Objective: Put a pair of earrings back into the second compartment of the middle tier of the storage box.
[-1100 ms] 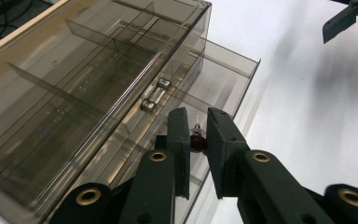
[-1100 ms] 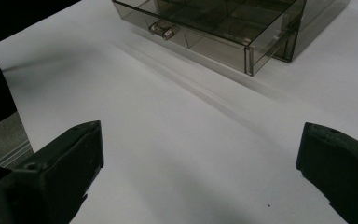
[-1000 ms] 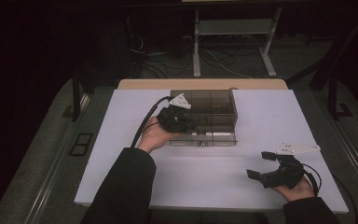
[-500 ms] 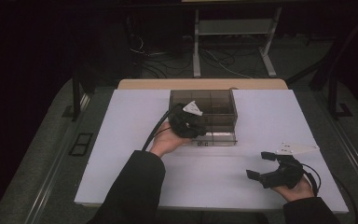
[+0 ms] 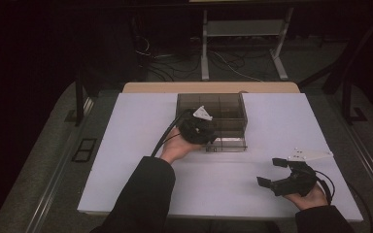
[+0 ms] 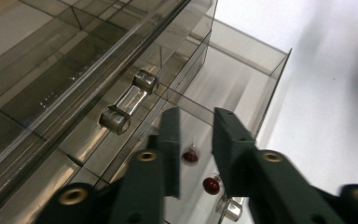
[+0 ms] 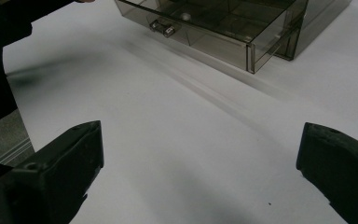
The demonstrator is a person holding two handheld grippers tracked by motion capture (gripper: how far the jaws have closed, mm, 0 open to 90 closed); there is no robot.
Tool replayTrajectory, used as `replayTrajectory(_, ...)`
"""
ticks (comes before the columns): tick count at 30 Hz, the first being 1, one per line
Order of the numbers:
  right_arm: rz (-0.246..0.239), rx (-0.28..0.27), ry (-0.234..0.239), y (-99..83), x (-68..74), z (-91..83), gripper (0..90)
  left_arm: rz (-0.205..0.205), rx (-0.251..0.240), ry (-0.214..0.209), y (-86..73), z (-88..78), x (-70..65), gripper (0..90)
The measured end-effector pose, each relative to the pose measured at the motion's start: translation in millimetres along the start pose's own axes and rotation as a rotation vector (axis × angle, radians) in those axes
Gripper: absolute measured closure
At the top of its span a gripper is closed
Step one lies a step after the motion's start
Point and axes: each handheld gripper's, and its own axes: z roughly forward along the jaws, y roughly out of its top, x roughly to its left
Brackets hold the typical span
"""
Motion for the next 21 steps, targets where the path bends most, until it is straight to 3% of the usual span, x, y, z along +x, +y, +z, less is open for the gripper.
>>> replayTrajectory(2, 0.002, 0.001, -0.001, -0.2, 0.0, -0.3, 0.2, 0.005, -0.016, -0.005, -0.4, -4.3, 1.1, 63.4)
replayTrajectory(6, 0.003, 0.0, -0.003, -0.4, 0.4, -1.2, 0.2, -0.028, -0.036, -0.031, -4.1, -14.1, 2.1, 47.7)
replayTrajectory(16, -0.001, -0.001, -0.004, -0.4, 0.8, -0.6, 0.2, -0.102, -0.134, -0.077, -19.7, -45.3, 6.6, 22.8)
replayTrajectory(21, 0.0, -0.001, -0.003, -0.3, 1.1, -0.6, 0.1, -0.118, -0.151, -0.049, -25.7, -58.8, 6.2, 10.9)
